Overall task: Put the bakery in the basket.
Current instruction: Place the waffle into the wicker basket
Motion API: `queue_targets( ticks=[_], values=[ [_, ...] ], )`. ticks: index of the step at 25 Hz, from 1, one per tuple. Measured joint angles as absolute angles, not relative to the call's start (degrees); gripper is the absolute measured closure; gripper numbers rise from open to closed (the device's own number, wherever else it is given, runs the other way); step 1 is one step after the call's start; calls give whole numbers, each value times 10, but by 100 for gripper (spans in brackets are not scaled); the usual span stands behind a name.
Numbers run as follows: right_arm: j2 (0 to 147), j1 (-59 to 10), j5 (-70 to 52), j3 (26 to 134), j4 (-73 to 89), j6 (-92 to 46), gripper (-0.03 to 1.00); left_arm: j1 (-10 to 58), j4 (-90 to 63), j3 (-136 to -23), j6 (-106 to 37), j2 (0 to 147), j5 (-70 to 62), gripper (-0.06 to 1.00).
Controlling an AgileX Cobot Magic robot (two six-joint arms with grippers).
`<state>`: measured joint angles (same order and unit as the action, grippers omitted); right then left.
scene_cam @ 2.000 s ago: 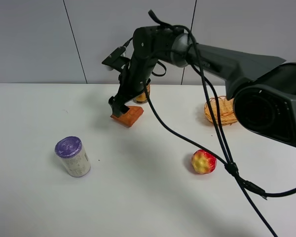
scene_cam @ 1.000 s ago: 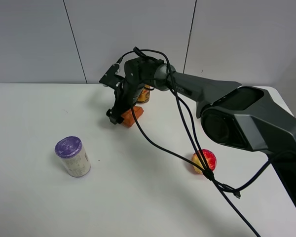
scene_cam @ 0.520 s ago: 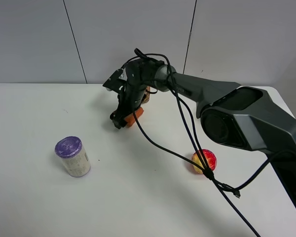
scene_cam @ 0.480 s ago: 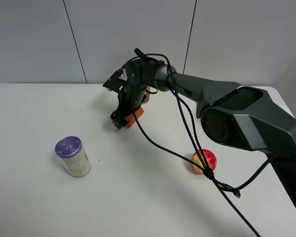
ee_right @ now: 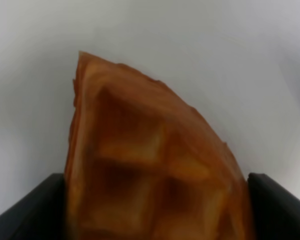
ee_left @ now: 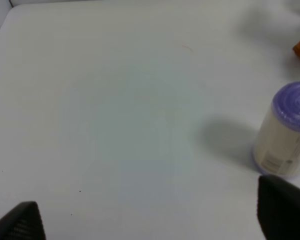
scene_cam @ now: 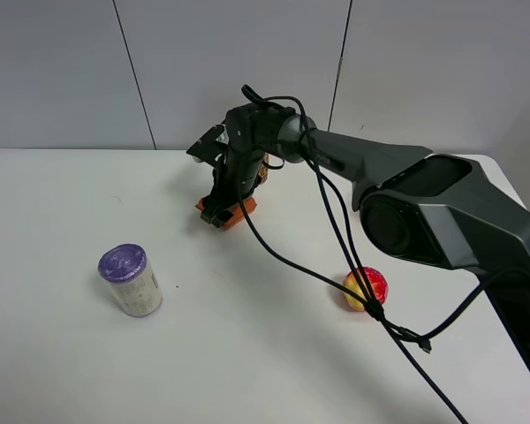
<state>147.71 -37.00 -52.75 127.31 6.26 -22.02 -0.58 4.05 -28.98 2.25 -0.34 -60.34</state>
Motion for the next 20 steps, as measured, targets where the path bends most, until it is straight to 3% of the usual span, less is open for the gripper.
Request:
queue_targets(
  ticks=[10,15,20],
  values=[
    [1337,-373,-508,1273,125,-203,28,-6,40,-290,23,-3,-603,10],
    [1245,-362,-508,1273,78,-136,28,-6,40,-290,23,-3,-603,10],
    [1183,-341,-585,1266,0,-103,28,-6,40,-290,23,-3,-603,10]
  ],
)
